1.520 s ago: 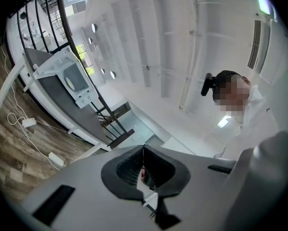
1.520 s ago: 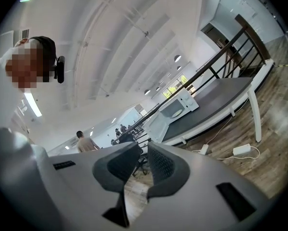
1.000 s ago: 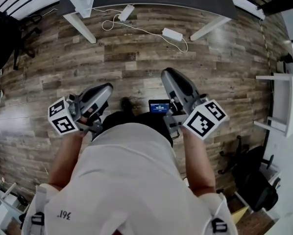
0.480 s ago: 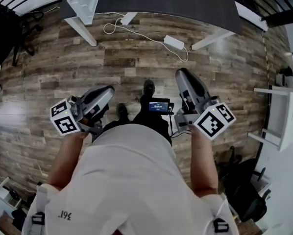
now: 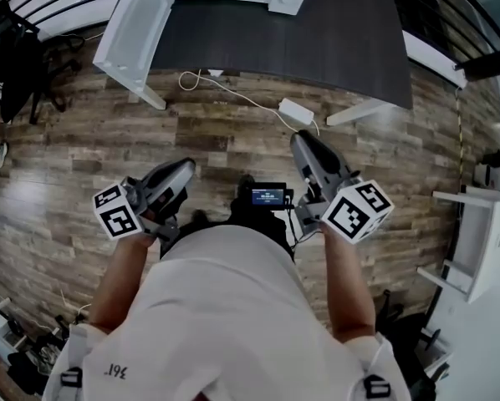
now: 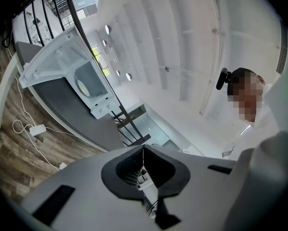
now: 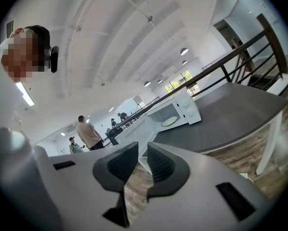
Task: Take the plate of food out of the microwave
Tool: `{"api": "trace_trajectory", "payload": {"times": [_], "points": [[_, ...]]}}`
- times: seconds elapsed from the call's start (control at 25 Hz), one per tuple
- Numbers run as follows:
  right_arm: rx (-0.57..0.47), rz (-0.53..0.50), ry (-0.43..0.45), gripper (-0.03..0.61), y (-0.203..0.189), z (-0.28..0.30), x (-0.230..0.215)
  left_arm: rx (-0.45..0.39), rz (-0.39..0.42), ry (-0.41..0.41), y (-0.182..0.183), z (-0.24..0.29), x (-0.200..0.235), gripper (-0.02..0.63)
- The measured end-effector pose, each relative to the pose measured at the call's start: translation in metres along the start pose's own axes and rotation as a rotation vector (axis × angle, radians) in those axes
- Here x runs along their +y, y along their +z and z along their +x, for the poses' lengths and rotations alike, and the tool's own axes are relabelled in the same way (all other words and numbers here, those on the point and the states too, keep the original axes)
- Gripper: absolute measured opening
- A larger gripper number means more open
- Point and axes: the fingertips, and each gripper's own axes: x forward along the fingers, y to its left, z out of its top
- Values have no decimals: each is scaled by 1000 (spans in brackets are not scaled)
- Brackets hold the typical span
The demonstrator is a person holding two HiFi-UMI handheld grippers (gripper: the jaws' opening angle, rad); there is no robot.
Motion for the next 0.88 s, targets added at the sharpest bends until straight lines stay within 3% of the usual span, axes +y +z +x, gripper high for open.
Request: {"api": "trace_trajectory", "payload": {"times": [0.24,0.44,0.64,0.88], "points": [[33,-16,20,58,23,11,-35,-25,5,49,13,44,12,6],[60,17,19,58,25,24,-63,-66,25,177,23,67,40,6],[85,103,-7,58,17,64,-77,-45,85,289,43,81,83,8],[80,142,-36,58,22,132,-84,-38,92,249,97,113,130,8]]}}
